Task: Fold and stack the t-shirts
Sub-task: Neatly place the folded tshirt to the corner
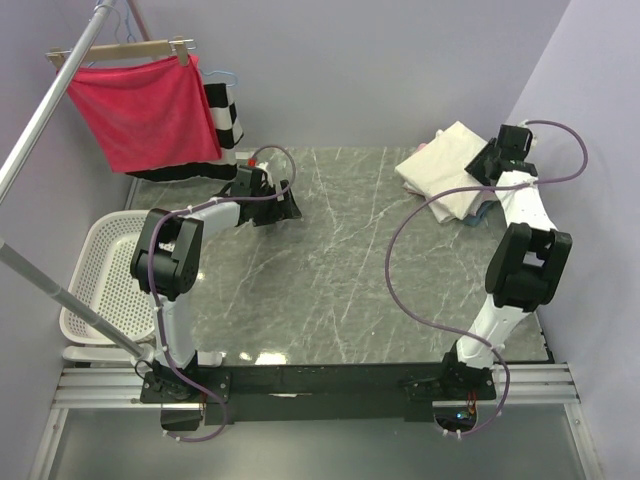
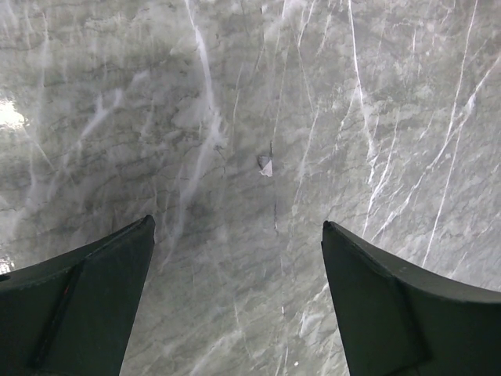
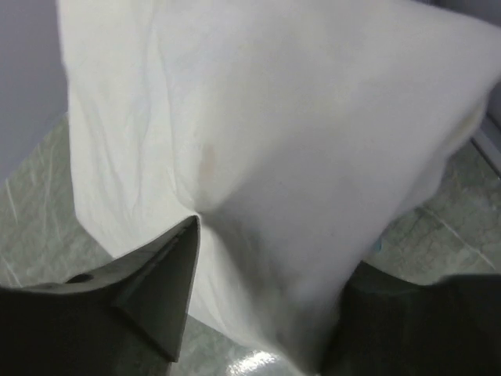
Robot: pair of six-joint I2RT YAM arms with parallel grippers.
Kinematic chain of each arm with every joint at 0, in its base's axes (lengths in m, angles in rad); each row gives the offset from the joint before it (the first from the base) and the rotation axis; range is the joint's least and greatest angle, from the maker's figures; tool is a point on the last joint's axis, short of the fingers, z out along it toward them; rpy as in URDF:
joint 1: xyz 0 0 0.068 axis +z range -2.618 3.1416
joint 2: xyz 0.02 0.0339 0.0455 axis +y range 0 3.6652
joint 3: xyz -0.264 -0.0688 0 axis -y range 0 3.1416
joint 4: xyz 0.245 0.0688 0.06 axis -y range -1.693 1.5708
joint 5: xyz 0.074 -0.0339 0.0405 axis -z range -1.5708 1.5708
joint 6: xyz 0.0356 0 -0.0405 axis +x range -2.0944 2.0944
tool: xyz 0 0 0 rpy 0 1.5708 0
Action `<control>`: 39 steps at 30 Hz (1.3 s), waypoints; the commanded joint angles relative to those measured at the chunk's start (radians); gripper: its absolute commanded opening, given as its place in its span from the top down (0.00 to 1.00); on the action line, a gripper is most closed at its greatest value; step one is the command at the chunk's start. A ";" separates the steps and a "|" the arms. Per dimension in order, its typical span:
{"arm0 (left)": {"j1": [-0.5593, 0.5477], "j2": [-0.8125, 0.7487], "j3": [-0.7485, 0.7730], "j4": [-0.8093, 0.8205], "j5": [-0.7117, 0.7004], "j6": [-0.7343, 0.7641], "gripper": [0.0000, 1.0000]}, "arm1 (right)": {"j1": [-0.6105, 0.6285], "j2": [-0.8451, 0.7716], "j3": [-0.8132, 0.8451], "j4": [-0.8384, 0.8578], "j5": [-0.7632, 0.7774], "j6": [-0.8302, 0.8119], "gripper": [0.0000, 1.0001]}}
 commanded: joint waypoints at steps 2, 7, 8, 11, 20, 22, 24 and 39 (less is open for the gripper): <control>-0.009 -0.033 -0.005 0.024 0.011 -0.004 0.05 | -0.010 0.034 0.024 0.038 0.128 0.021 0.23; -0.012 -0.053 -0.017 0.010 -0.053 -0.006 0.04 | 0.025 -0.099 -0.129 0.154 0.256 0.028 0.05; -0.014 -0.067 -0.021 0.011 -0.073 -0.010 0.04 | 0.041 -0.155 -0.190 0.188 0.296 0.023 0.04; -0.020 -0.108 -0.034 0.013 -0.140 -0.010 0.00 | 0.114 -0.281 -0.323 0.271 0.416 0.006 0.00; -0.028 -0.260 -0.053 -0.026 -0.273 0.008 0.01 | 0.274 -0.600 -0.600 0.406 0.388 -0.040 0.00; -0.029 -0.324 -0.082 -0.019 -0.271 0.004 0.01 | 0.342 -0.646 -0.658 0.409 0.395 -0.055 0.00; -0.034 -0.368 -0.099 -0.021 -0.328 0.002 0.01 | 0.384 -0.722 -0.703 0.426 0.369 -0.078 0.00; -0.126 -0.957 -0.441 -0.058 -0.754 0.019 0.00 | 0.532 -0.860 -0.949 0.417 0.192 -0.170 0.00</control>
